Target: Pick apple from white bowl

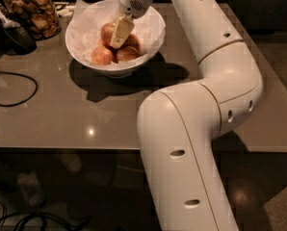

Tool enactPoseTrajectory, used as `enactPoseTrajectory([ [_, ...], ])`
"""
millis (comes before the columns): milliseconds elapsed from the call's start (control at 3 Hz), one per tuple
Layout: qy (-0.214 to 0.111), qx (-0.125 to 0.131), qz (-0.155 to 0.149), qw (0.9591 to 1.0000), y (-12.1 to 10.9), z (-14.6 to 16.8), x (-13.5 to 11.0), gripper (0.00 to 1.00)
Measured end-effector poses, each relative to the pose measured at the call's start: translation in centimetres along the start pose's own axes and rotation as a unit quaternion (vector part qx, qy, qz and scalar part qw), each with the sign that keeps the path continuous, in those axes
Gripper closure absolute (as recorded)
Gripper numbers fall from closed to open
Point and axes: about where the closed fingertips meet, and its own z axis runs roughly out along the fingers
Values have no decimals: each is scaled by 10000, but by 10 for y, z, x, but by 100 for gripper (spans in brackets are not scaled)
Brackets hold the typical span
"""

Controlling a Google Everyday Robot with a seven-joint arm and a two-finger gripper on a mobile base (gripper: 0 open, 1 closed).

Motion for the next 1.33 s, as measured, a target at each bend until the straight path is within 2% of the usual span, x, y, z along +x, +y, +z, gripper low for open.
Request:
enactPoseTrajectory([
  [333,0,0,0,10000,0,0,0,95],
  [667,0,1,0,10000,0,0,0,100],
  [1333,-57,671,31,9977,-16,-38,-18,100],
])
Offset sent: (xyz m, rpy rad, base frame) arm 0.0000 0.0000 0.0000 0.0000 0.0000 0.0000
